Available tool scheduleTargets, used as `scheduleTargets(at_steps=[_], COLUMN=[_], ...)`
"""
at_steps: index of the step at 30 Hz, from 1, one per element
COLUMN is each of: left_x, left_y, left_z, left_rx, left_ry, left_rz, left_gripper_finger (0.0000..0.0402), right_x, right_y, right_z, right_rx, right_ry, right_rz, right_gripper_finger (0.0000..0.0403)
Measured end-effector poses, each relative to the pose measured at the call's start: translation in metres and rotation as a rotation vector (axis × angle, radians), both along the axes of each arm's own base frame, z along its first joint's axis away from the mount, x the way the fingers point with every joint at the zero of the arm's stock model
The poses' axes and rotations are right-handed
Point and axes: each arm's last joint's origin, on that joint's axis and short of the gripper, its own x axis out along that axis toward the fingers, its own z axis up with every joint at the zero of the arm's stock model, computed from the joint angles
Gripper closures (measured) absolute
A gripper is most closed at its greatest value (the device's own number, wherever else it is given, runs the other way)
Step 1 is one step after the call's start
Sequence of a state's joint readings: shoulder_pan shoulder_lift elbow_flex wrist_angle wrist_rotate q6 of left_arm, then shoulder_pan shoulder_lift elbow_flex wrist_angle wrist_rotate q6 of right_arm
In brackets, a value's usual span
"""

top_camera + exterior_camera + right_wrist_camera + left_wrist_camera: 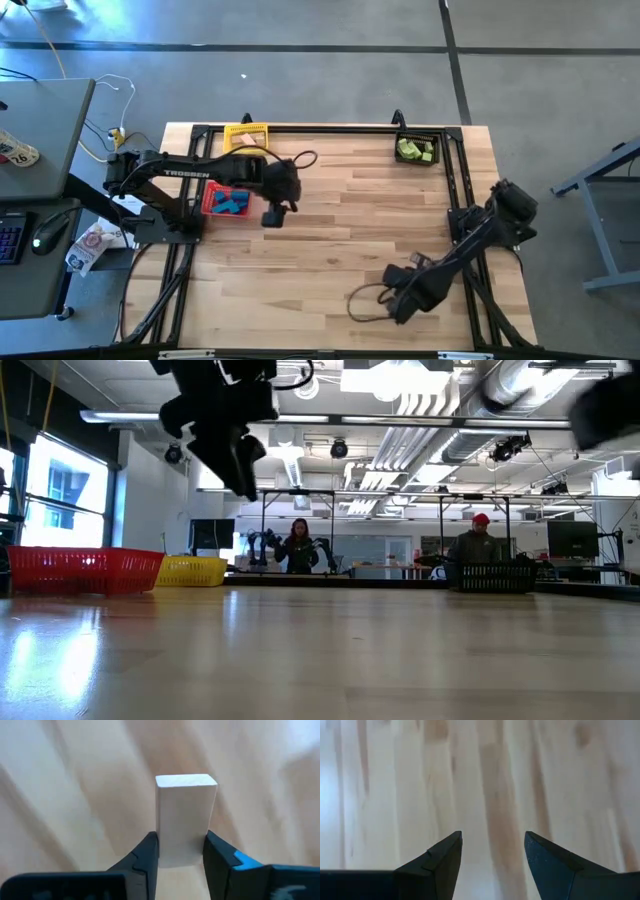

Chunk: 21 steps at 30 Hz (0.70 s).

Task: Sort & place blocks by color
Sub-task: Put the brown block into the yellow bin

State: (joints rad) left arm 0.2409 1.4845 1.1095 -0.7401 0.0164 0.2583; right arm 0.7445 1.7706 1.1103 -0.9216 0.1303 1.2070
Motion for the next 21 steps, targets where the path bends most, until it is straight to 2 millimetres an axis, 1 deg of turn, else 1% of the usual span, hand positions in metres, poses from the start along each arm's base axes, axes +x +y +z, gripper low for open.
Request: scheduleTargets(at_steps=[6, 12, 21], left_x=[0.012, 0.021, 0.035], left_y=[-0.001, -0.004, -0.018], left_z=[0.007, 0.014, 0.026], left_rx=[-0.040, -0.099, -0.080], left_ry=[-0.154, -0.285, -0.452], left_rz=[-0.084, -0.185, -0.268], left_gripper_finger=[0.0202, 0.0202, 0.0202], right_x=[0.025, 0.048, 0.078], right_y=[-0.008, -0.018, -0.034], right_z=[0.019, 0.040, 0.078], right_rx=[-0.129, -0.253, -0.434], right_ry=[-0.200, -0.354, -0.536], right_rz=[-0.018, -0.016, -0.029], right_gripper_finger=[0.0311, 0.0311, 0.0311])
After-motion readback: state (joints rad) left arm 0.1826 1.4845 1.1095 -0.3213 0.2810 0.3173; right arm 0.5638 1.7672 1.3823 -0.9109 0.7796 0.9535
